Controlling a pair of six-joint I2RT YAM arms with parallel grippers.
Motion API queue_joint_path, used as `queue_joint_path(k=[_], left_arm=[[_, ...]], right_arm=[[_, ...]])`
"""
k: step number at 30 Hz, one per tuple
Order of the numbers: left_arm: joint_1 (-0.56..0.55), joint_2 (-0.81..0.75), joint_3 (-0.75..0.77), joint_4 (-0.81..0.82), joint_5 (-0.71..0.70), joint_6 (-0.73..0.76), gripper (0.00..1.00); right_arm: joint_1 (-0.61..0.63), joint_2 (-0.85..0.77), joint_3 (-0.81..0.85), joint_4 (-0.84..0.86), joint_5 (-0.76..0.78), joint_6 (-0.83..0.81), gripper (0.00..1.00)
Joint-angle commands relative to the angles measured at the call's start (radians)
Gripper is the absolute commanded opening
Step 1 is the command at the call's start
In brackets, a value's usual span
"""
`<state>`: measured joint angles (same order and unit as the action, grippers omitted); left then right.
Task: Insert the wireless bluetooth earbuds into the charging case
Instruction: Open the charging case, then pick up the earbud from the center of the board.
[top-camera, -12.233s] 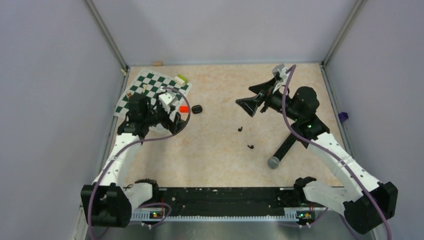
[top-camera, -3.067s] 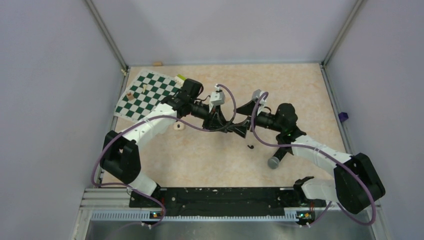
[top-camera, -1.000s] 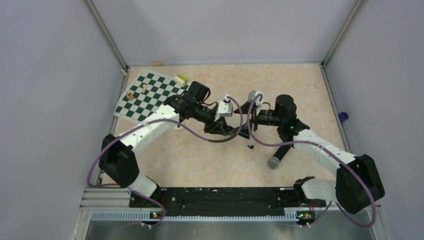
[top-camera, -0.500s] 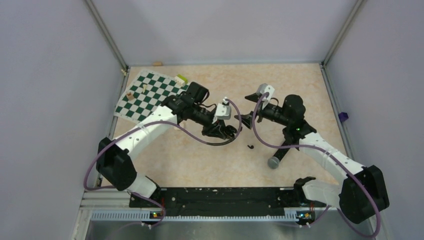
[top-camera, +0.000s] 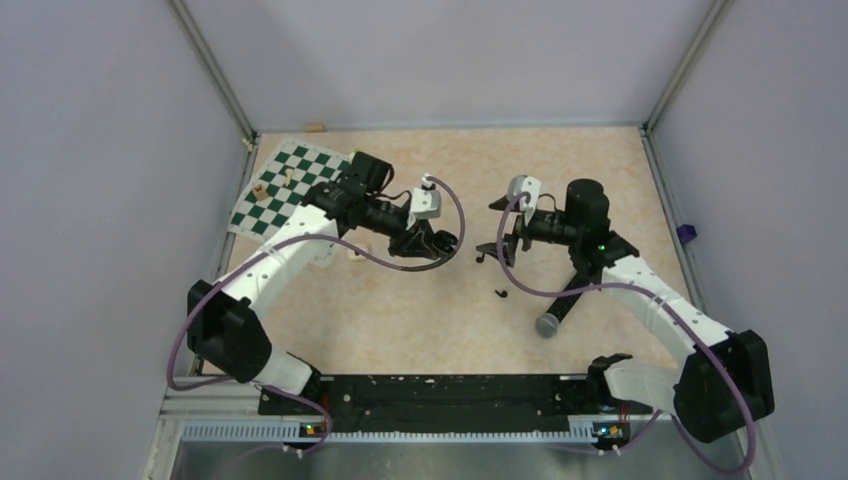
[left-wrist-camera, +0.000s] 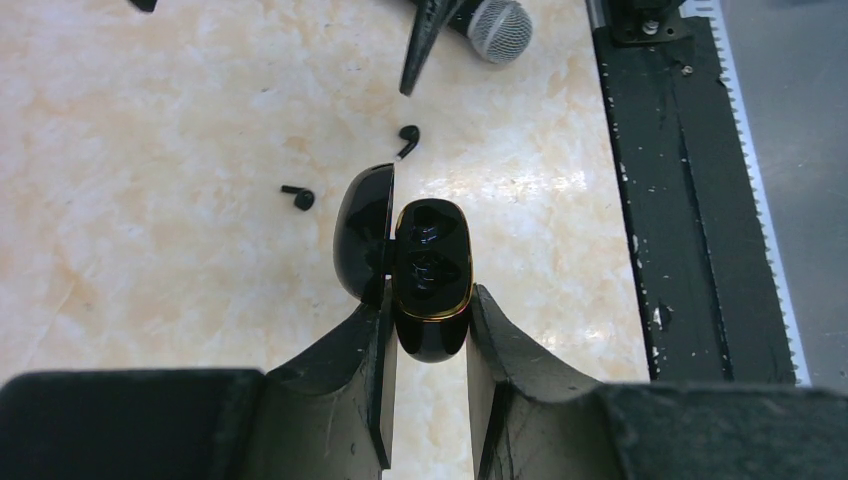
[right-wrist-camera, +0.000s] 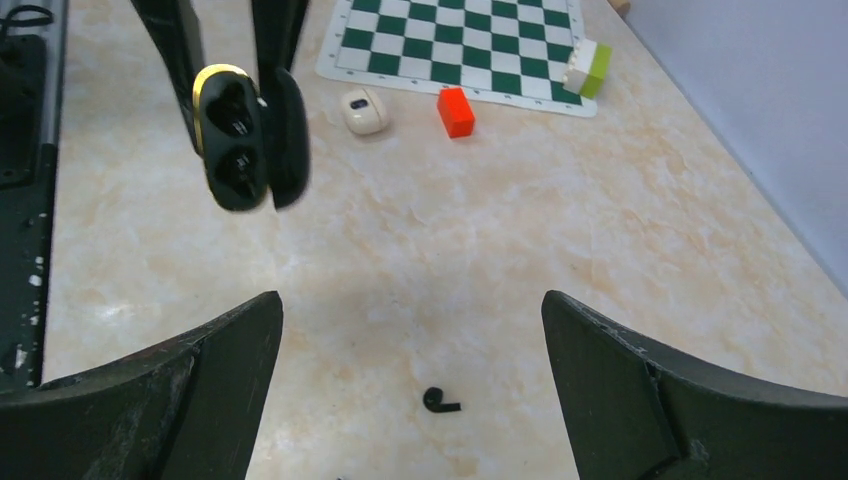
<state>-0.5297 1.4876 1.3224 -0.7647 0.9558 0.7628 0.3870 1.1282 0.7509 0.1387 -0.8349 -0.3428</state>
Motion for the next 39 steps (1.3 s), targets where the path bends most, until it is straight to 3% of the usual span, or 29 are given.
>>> queue_joint_path(k=[1, 6, 8, 10, 14, 21, 30, 35, 39], left_arm=[[0.056, -0.084, 0.017, 0.000, 0.044, 0.035, 0.00], [0.102, -0.146, -0.033, 0.005, 0.035, 0.051, 0.00], [0.111, -0.168, -0.058, 0.030, 0.012, 0.035, 0.00], [0.112, -0.189, -0.094, 0.082, -0.026, -0.009, 0.00], [0.112, -0.258, -0.196, 0.204, -0.039, -0.075, 0.00], [0.111, -0.309, -0.265, 0.302, -0.021, -0.122, 0.00], [0.111, -0.319, -0.288, 0.325, 0.002, -0.143, 0.00], [0.112, -0.335, -0.312, 0.345, -0.007, -0.144, 0.00], [0.111, -0.339, -0.319, 0.351, 0.000, -0.144, 0.00]], right_arm=[[-0.068, 0.091, 0.124, -0.208, 0.011, -0.130, 0.98], [-0.072, 0.260, 0.203, -0.329, 0.143, -0.098, 0.93], [-0.072, 0.324, 0.223, -0.350, 0.154, -0.049, 0.87], [-0.071, 0.366, 0.250, -0.448, 0.090, -0.121, 0.77], [-0.069, 0.308, 0.203, -0.544, 0.118, -0.322, 0.74], [-0.061, 0.250, 0.103, -0.624, 0.197, -0.406, 0.73], [0.026, 0.239, -0.029, -0.503, 0.285, -0.416, 0.82], [0.085, 0.326, -0.032, -0.434, 0.415, -0.385, 0.95], [0.094, 0.341, -0.035, -0.354, 0.542, -0.349, 0.99]])
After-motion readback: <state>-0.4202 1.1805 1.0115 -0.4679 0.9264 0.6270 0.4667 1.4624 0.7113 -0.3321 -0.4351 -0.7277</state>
